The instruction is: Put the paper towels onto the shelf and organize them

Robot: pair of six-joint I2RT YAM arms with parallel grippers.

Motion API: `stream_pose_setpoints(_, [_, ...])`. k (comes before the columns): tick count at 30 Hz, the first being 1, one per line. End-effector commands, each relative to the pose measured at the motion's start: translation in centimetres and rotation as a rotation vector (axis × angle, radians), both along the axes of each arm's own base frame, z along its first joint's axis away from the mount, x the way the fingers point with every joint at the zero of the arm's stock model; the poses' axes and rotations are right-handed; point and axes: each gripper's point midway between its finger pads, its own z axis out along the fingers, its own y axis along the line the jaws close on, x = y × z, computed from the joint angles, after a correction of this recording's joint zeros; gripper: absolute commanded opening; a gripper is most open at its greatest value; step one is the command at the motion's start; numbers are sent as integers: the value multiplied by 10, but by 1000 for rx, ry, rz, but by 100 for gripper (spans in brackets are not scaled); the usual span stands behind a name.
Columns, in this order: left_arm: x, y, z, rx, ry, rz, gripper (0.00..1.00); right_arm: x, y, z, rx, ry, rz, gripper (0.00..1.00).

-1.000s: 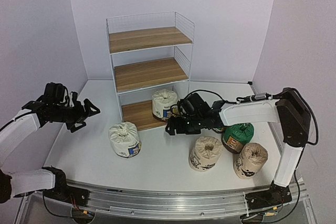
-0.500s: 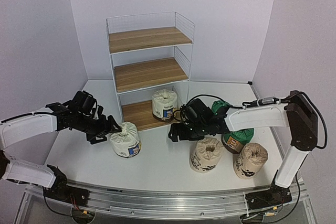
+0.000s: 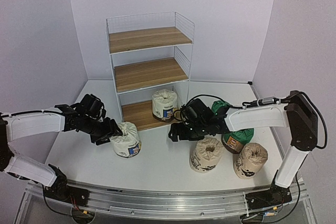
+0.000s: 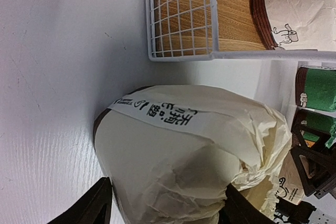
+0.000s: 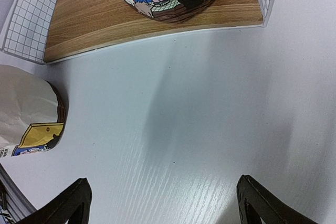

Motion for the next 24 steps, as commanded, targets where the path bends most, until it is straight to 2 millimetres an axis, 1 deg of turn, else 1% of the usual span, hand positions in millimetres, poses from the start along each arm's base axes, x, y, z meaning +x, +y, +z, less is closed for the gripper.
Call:
stream_pose_setpoints(1, [7,-4,-6,15,-15,12,56,-4,-5,0,-15,0,-5,93])
stream_pose_setpoints(2, [7,-5,-7,24,-13,4,53,-4,-4,0,-16,-1,-1,93])
stream_pose_setpoints(5, [6,-5,-5,63,-16,-9,45,-11,7,6,-19,-25,91,91])
stream_pose_setpoints(8, [8,-7,-3,73,-15,-16,37,-25,28,19,-63,-126,257,91])
stream_pose_setpoints(9, [8,-7,-2,79,-9,-15,32,-32,37,25,-78,-167,320,91])
stream_pose_setpoints(11, [7,-7,3,81,-7,-14,25,-38,48,33,-85,-211,388,91])
stream_pose_setpoints(13, [4,-8,9,62,-5,-23,24,-45,58,38,-82,-241,447,91])
stream_pose_setpoints(15, [-1,-12,16,34,4,-43,24,-56,69,45,-69,-280,527,91])
stream_pose_setpoints(21, [-21,-36,34,-106,26,-157,22,-93,99,62,-5,-379,744,92])
stream_pose_setpoints(24, [-32,-49,43,-153,32,-222,18,-102,108,66,0,-422,812,93])
